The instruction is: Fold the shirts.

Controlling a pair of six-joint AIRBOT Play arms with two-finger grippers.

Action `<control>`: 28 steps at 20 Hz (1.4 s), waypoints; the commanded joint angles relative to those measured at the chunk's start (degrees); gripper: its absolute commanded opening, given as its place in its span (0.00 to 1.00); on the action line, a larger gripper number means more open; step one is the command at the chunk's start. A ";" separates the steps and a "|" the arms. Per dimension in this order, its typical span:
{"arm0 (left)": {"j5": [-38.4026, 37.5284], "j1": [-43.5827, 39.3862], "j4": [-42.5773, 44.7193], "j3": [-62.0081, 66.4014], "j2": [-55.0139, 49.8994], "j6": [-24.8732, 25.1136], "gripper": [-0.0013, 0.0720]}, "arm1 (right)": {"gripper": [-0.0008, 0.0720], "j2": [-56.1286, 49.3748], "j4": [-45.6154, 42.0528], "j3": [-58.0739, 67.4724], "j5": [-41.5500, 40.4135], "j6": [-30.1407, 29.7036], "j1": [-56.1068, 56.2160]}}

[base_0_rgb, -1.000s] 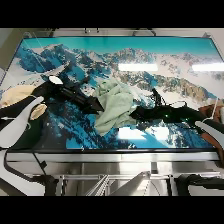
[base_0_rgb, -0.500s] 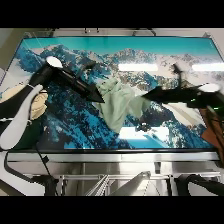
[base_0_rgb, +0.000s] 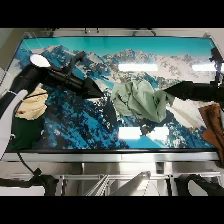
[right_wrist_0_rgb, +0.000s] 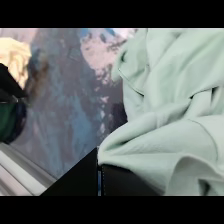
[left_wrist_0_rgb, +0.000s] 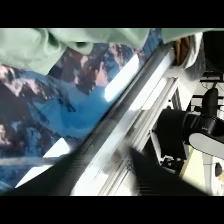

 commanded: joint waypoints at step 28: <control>-7.04 7.13 0.09 29.42 6.75 -6.75 0.04 | 0.04 8.44 18.14 16.28 7.30 -2.19 -35.87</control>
